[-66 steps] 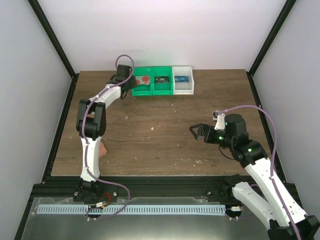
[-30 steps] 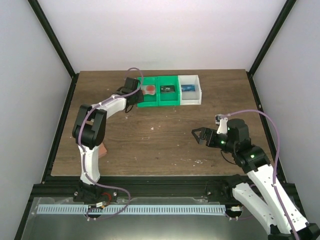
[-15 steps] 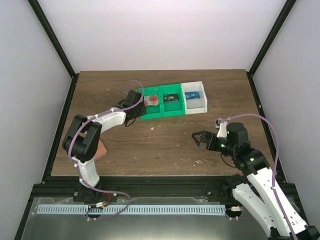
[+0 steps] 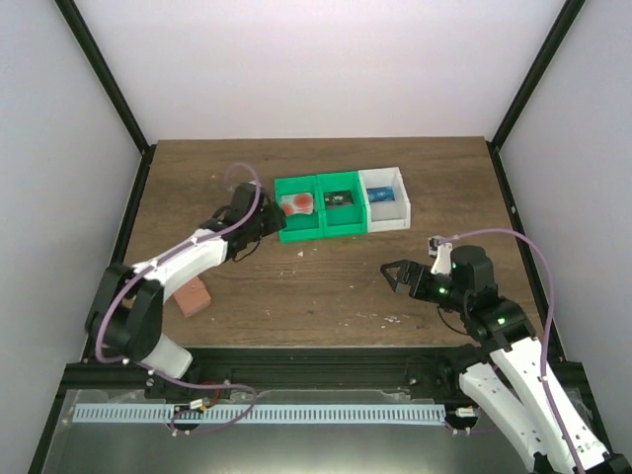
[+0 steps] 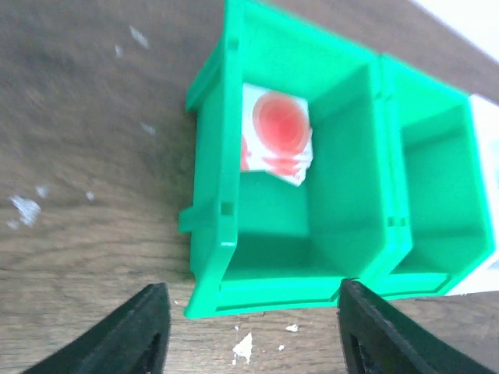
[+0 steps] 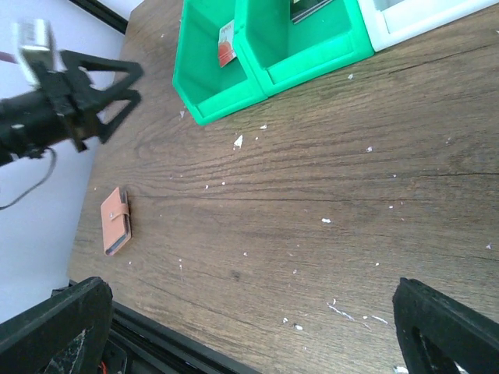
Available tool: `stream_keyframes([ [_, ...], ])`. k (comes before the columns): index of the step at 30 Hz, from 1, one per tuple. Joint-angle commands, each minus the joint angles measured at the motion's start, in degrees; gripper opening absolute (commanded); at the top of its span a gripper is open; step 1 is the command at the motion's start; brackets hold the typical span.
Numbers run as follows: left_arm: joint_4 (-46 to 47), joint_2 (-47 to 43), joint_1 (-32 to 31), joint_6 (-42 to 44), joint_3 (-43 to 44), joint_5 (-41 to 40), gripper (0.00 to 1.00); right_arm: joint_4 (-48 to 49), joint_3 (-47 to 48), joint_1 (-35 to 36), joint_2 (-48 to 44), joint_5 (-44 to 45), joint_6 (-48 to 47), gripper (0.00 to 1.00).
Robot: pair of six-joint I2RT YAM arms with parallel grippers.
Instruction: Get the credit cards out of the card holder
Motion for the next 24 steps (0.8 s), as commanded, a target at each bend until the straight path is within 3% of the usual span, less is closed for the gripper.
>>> stream_keyframes([
  [1,-3.6,-7.5,0.9,-1.8,-1.0,-7.5,0.66,-1.3,0.2,-0.4,-1.2,-0.7,0.7,1.0],
  [11,-9.2,-14.9,11.8,-2.4,-8.5,-8.9,0.91,-0.5,-1.4,-0.5,-3.2,-1.7,1.2,1.0],
  [18,-12.5,-20.5,21.9,-10.4,-15.4,-13.7,0.91,0.1,-1.8,-0.4,-3.4,-2.5,0.7,1.0],
  [24,-17.8,-21.1,28.5,-12.9,-15.7,-21.9,0.94,0.1,-2.1,-0.4,-3.0,-2.0,-0.2,1.0],
])
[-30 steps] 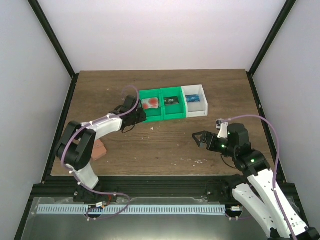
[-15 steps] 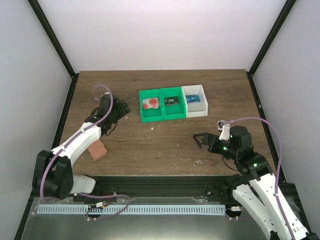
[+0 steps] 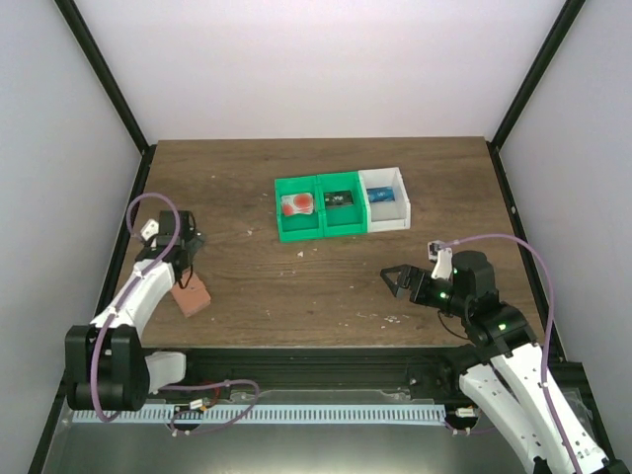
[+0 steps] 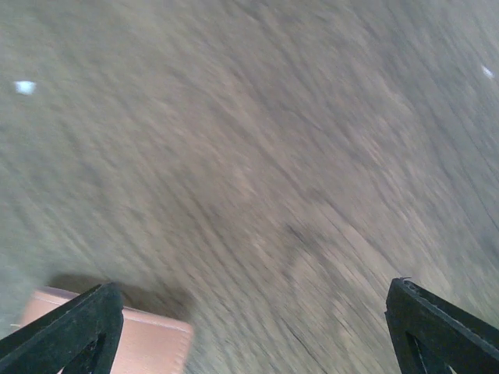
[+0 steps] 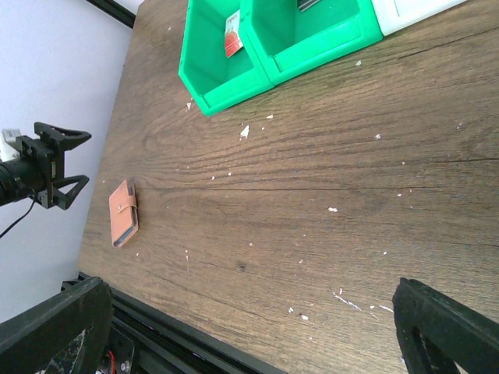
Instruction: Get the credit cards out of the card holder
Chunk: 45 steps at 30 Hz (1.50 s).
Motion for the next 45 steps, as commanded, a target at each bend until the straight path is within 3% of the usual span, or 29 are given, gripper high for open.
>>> stream_keyframes([
  [1,-4.4,-0.1,4.7,-3.1,-0.5,-7.1,0.94,0.8,-0.4,-0.4,-0.1,-0.5,-1.1,1.0],
  [4,-2.6,-0.4,8.6,-2.8,-2.4,-5.6,0.94,1.0,-0.4,-0.4,0.3,-0.4,-1.4,1.0],
  [20,4.7,4.8,8.5,-1.4,-8.5,3.8,0.91,2.2,0.2,-0.5,1.8,-1.7,-1.9,1.0],
  [26,6.6,6.1,3.8,-1.5,-9.9,9.8,0.9,2.8,0.0,-0.5,2.3,-1.7,-1.5,1.0],
  [35,7.3,3.7,-5.9,-8.4,-12.5,17.2,0.89,2.7,-0.1,-0.5,2.7,-4.4,-1.9,1.0],
  [40,4.0,-0.7,-9.4,-9.9,-13.0,16.0,0.89,2.7,-0.4,-0.4,2.4,-5.6,-1.0,0.99],
  [45,-8.0,-5.3,-9.5,-11.7,-11.0,1.7,0.92,3.2,-0.4,-0.5,2.2,-6.8,-0.2,0.99],
])
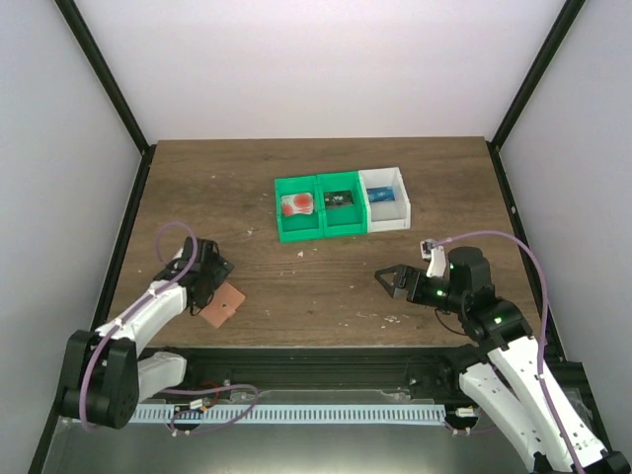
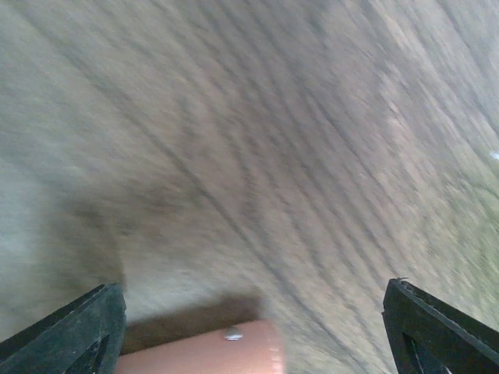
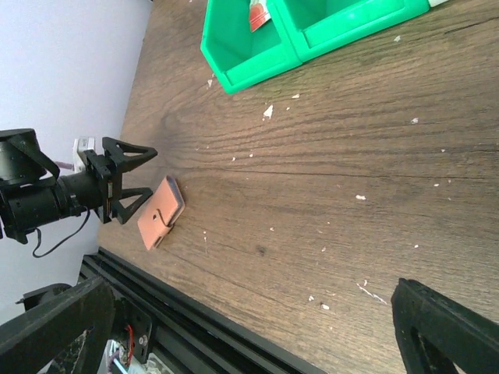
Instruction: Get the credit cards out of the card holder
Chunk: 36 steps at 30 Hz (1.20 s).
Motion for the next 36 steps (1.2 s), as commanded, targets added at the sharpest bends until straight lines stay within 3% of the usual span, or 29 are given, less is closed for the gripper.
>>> stream_keyframes([
  [1,-12.8,-3.0,-0.1,-3.6,1.4,-13.0,0.93,1.7,-0.5,-0.5,-0.6,-2.3,1.0,0.98],
  [9,-15.7,0.1,-0.1,-3.3,1.2,-12.3,0.93,2.6,-2.0,-0.5,-0.6,-3.4,2.4,0.96],
  [16,-15.5,-2.8,-1.7,-1.8,-0.3,-2.2,0.9,2.5,-2.8,-0.5,-0.8,-2.7,2.5,0.96],
  [23,-11.0,-7.8,-9.9,-9.8,-4.4,8.3,0.8,6.2,-4.1,-0.5,1.6,-5.4,3.8,0.9],
  [30,-3.7,-8.0,-23.0,-17.8,-3.5,10.4,0.65,7.3,-3.9,-0.4,3.1,-5.8,4.5,0.86],
  [36,6.2,-1.6,-33.0,-18.9,-1.7,9.4,0.63,9.5,-4.9,-0.4,4.1,-7.3,6.0,0.83],
])
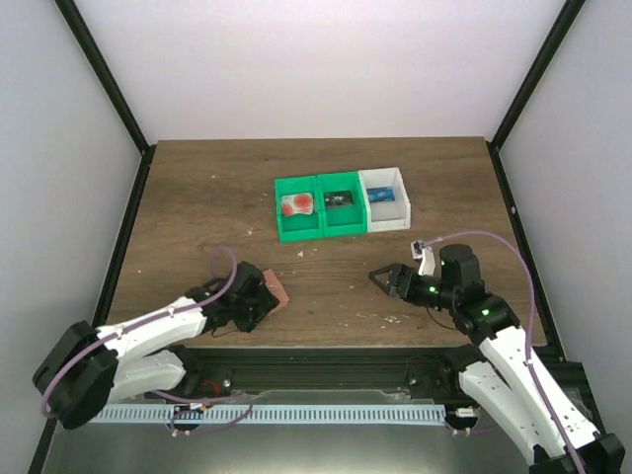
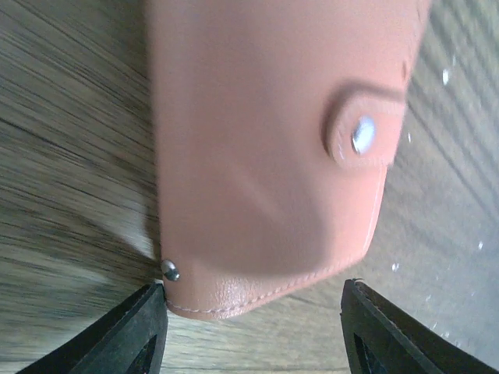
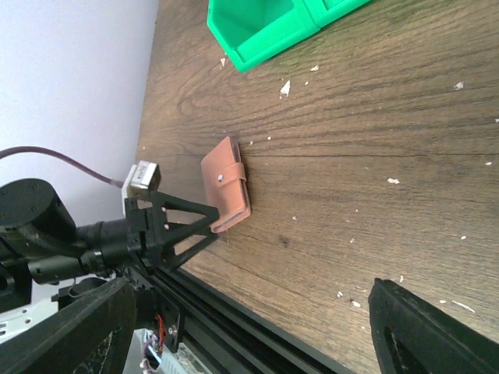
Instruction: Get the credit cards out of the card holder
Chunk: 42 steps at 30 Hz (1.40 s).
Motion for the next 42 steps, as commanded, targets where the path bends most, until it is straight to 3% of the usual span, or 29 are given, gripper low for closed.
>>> stream_keyframes([
  [1,8.3,4.0,-5.2,-0.9,2.6,0.2,0.63,2.6,-0.9,-0.3,0.3,-1.7,1.4,0.82],
  [8,12.4,0.8,-5.2,11.8,3.4,-0.5,0.67,5.0,0.3,1.8,4.4,0.2,1.8,0.71],
  [11,15.7,-2.0,-0.1,14.5,-0.9,5.1,0.63,7.0,1.0,4.7,7.7,3.0,2.0,0.66],
  [15,22.2,-4.8,9.2,17.7,-7.2,14.2,0.51,8.3,4.3,9.7,14.7,10.4,1.1,0.48],
  [22,18.9,-4.0,16.1,24.5,-6.9,13.8,0.49,13.0,9.7,19.8,29.6,22.0,-1.4,0.37],
  [30,23.4,-3.5,24.0,25.0,-11.7,18.3,0.42,16.6,23.6,32.0,50.9,32.1,-11.3,0.37],
  [37,21.4,-2.8,24.5,26.1,-12.1,14.9,0.38,19.1,35.5,37.5,65.7,32.5,-20.5,0.37],
  [42,26.8,-0.9,24.6,25.6,-14.1,19.5,0.38,19.4,39.5,38.2,71.6,31.1,-22.7,0.35],
])
